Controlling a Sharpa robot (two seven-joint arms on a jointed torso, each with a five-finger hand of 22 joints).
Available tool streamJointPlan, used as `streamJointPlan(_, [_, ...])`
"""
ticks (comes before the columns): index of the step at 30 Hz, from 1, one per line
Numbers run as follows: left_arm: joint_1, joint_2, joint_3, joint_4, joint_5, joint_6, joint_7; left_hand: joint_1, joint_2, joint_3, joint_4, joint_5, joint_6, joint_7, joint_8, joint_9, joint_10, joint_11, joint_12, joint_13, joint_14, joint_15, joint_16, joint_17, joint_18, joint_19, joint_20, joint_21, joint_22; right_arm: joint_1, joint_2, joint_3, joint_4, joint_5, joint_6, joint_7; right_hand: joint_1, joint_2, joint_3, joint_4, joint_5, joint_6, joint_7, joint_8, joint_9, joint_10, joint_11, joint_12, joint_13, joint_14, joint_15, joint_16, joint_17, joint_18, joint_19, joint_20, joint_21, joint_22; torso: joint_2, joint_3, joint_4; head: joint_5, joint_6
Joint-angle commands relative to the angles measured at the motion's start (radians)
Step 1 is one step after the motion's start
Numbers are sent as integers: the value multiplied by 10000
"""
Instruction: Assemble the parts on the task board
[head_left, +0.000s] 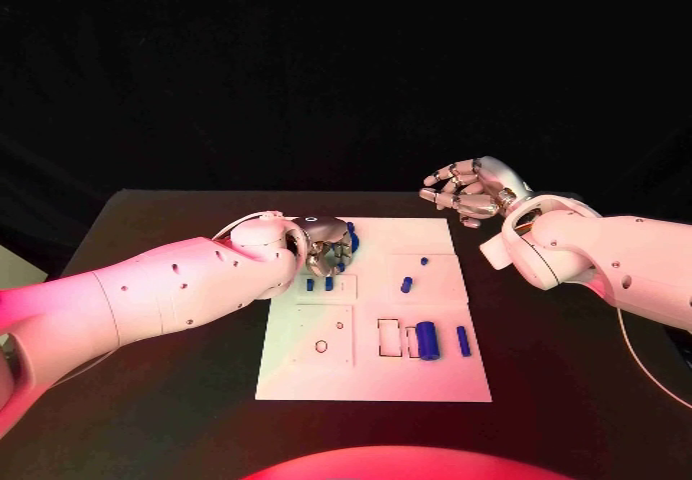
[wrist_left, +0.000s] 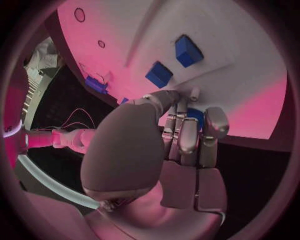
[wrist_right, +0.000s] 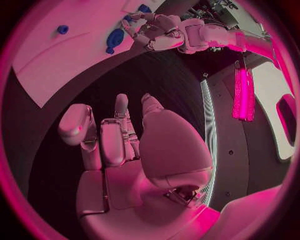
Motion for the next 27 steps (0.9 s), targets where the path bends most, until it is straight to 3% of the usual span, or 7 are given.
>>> streamJointPlan(1, [-51,20,-24,-10,89,-280,-97,-166,30,50,8,-21,60,0,-38,14,76,-15,-56,36,66,13,68,15,-95,70,8,48,41,-3,0,2,18,-94,71,120,37,19,-52,-2,32,28,45,52,-12,54,20,-47,-9,19,-36,-34,16,119,19,0,-33,0,0,-4,6,-5,18])
streamJointPlan(10, [-57,-111,3,187,428,-535,122,-793,5,53,37,-24,260,-34,-26,119,218,-36,-245,95,192,6,97,89,-121,157,32,119,137,-3,6,2,17,-94,74,131,22,26,-55,0,32,31,44,54,-13,71,20,-62,-28,21,-36,-34,20,121,20,0,-42,-4,-2,-13,12,-6,51])
streamJointPlan(19, [-26,-481,274,596,1126,-418,283,-1267,-65,-91,136,-35,365,-84,-13,224,362,-68,-435,124,263,-15,110,110,-136,226,21,117,156,-3,4,2,17,-94,67,126,22,26,-55,0,32,31,44,54,-13,71,20,-62,-28,21,-36,-34,20,121,20,0,-42,-4,-22,-1,37,37,95])
streamJointPlan(27, [12,-786,423,861,1446,-287,267,-1343,-75,-123,155,-33,389,-98,-8,250,389,-77,-489,125,276,-20,115,132,-141,246,16,117,165,-3,-8,2,25,-94,63,118,22,26,-55,0,32,31,44,54,-13,71,20,-62,-28,21,-36,-34,20,121,20,0,-42,-4,-12,-27,48,86,118])
